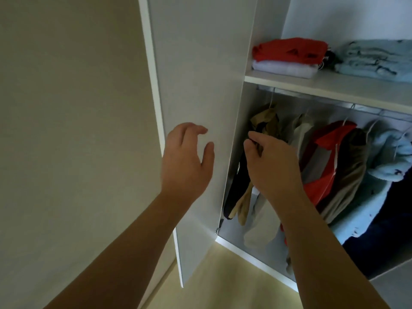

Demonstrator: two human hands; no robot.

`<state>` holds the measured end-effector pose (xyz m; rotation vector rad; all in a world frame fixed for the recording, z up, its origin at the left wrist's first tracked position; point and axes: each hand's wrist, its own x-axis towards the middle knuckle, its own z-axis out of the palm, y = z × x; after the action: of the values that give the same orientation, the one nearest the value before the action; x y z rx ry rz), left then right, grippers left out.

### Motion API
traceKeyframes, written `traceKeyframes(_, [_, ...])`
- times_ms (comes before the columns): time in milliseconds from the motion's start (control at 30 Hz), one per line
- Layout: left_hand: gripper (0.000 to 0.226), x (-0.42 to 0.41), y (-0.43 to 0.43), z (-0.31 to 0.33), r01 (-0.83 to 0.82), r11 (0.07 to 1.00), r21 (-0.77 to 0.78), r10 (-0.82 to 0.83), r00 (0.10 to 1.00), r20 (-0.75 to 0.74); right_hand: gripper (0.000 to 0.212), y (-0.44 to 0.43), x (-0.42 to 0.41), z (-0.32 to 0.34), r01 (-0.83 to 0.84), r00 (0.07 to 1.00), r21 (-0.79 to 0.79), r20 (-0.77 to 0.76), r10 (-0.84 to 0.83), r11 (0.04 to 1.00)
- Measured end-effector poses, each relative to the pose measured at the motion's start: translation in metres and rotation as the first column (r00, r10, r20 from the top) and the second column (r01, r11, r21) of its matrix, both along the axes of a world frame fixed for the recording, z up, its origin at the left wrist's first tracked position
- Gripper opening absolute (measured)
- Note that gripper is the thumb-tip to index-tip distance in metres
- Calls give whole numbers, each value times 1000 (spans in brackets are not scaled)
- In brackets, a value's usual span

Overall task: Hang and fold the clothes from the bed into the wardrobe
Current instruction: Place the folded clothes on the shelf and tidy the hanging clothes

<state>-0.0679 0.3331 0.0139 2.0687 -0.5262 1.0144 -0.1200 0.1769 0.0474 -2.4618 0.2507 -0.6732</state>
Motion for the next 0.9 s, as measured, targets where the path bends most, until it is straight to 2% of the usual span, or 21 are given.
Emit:
traceKeyframes(67, [36, 3, 10, 2, -95, 995, -33, 97, 994, 41, 44, 11, 0, 5, -49, 998, -42, -30, 48, 998])
traceKeyframes(167, [59, 9, 15, 6, -192, 976, -101, 191, 981, -21, 47, 19, 0, 12, -118, 992, -60, -46, 116, 991])
traceKeyframes(300, [85, 25, 7, 16, -161, 949, -272, 96, 966, -239, 50, 17, 2, 15, -169, 985, -108, -61, 163, 980])
traceKeyframes(433, [92, 39, -3, 22, -148, 914, -377, 8, 938, -347, 55, 5, 2, 18, -168, 984, -151, -80, 157, 974])
traceKeyframes(533, [79, 50, 0, 21, -177, 889, -423, 7, 927, -374, 57, -4, 4, 21, -177, 982, -127, -84, 167, 976])
traceKeyframes(633, [39, 59, 11, 19, -209, 868, -450, -8, 901, -433, 57, -8, 3, 23, -182, 981, -97, -79, 175, 979])
traceKeyframes(700, [22, 63, 20, 17, -214, 880, -424, -6, 888, -460, 56, -9, 2, 24, -195, 979, -81, -80, 188, 977])
traceKeyframes(900, [31, 41, 18, 8, -152, 948, -279, 24, 911, -412, 54, -14, -5, 26, -192, 978, -20, -84, 189, 981])
